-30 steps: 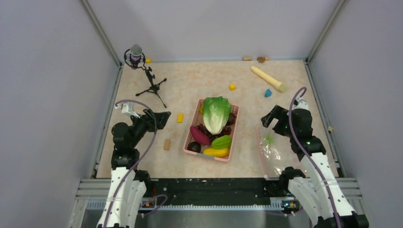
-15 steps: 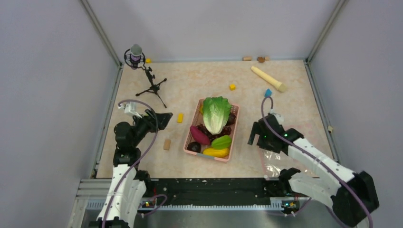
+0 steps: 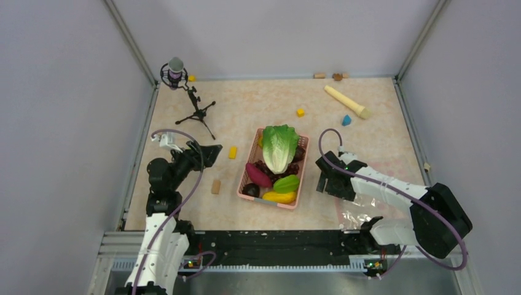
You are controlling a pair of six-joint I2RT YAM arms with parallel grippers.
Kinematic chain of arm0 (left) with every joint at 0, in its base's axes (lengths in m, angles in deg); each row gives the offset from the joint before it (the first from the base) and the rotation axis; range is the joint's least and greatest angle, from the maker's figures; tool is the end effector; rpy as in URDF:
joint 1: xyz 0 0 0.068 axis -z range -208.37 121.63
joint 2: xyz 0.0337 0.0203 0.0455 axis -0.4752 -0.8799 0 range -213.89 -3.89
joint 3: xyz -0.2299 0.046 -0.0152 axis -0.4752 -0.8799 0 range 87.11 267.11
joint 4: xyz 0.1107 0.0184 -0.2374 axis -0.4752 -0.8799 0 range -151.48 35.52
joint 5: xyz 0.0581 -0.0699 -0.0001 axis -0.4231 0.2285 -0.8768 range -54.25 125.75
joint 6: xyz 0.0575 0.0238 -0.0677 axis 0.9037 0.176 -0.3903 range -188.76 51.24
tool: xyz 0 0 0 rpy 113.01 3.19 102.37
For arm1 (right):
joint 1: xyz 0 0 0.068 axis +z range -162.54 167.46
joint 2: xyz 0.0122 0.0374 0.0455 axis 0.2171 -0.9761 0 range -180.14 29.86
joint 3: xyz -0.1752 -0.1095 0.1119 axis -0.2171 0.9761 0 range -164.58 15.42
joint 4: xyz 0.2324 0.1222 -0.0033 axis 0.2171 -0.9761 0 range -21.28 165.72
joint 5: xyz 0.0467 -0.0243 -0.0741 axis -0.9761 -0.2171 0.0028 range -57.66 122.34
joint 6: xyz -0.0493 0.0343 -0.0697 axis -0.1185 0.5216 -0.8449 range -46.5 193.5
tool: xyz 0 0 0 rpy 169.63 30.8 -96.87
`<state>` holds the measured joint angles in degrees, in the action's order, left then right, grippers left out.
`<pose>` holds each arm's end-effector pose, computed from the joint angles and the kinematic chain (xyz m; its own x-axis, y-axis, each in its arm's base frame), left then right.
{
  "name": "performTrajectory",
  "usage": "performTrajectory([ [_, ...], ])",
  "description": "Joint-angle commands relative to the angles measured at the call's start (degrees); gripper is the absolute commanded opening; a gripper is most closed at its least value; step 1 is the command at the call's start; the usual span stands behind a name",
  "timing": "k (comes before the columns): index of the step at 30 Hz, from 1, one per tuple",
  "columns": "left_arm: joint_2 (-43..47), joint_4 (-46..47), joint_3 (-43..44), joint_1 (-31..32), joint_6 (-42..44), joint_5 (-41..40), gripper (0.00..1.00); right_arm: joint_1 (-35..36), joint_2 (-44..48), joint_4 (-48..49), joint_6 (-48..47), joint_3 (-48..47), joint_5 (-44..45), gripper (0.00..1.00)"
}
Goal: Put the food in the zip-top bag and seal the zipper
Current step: Pick up the zipper food storage bag at the center of the board.
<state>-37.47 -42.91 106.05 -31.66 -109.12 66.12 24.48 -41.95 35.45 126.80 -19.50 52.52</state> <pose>0.2333 -0.0284 0.2258 -0.3350 -0.5788 -0.7435 0.3117 0.6766 -0.6672 0.1901 0.1076 0.0794 -0.8693 0.2870 -0.4025 0.3230 0.9461 -0.0230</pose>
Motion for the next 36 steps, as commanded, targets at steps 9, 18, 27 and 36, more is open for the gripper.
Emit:
performTrajectory([
  [9, -0.1, 1.1, 0.3, -0.1, 0.0, -1.7, 0.97, -0.7, -0.5, 4.8, 2.0, 3.6, 3.7, 0.65],
  [18, -0.6, 0.0, 0.6, -0.1, -0.4, -3.5, 0.97, -1.5, 1.2, 7.9, 2.5, 7.1, 3.7, 0.37],
  [27, -0.9, -0.7, 0.7, -0.1, -0.4, -4.2, 0.97, -1.6, 1.1, 8.7, 2.2, 8.2, 3.8, 0.24],
  [36, -1.8, 0.4, 0.7, -0.1, -0.7, -2.8, 0.97, -1.5, 6.8, 12.0, -5.8, 7.4, -1.2, 0.0],
])
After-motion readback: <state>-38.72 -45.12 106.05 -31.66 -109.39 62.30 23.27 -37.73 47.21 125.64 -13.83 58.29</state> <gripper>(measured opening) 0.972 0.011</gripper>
